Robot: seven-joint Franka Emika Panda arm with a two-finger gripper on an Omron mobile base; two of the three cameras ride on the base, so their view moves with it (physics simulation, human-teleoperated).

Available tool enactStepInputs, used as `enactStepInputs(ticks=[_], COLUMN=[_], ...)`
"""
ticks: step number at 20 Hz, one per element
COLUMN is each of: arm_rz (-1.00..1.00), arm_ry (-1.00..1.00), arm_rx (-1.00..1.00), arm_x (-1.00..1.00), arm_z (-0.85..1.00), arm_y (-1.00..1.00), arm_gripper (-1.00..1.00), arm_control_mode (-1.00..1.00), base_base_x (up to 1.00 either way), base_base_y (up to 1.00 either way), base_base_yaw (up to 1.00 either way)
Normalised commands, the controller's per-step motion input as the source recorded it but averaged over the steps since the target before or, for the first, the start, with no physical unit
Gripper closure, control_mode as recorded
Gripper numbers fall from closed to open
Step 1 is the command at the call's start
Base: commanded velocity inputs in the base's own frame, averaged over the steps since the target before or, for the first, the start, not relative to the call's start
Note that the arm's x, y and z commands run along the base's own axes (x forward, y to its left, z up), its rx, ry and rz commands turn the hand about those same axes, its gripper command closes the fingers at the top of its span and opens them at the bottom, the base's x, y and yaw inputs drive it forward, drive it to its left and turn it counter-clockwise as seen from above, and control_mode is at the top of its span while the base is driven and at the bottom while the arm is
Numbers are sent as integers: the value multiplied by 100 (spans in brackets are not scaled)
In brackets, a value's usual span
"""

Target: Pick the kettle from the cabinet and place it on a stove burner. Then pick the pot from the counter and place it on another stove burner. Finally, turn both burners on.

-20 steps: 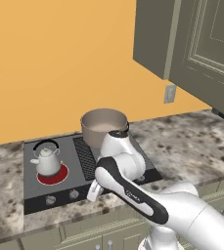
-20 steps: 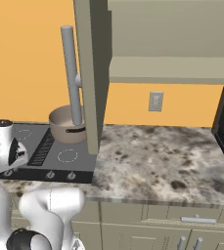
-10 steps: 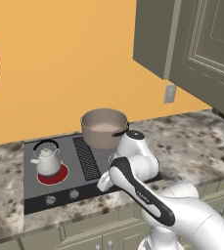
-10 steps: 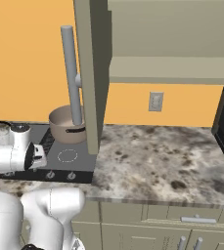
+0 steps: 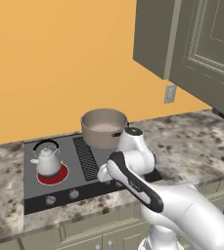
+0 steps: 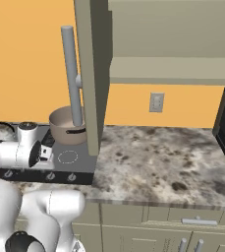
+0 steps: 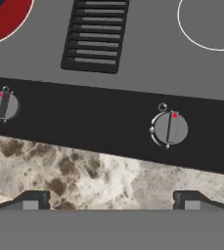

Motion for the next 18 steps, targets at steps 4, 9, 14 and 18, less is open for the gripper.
enactStepInputs(ticks=[4, 9, 14, 18], arm_rz=[-11, -1, 0, 0], arm_ry=[11, 5, 1, 0], arm_rx=[-13, -16, -12, 0], arm_x=[22, 4, 0, 0], arm_z=[0, -16, -29, -21], arm_y=[-15, -15, -17, -25], arm_gripper=[-100, -100, -100, -100], arm_control_mode=[-100, -100, -100, -100], base_base_x=[0, 0, 0, 0], base_base_y=[0, 0, 0, 0], base_base_yaw=[0, 0, 0, 0])
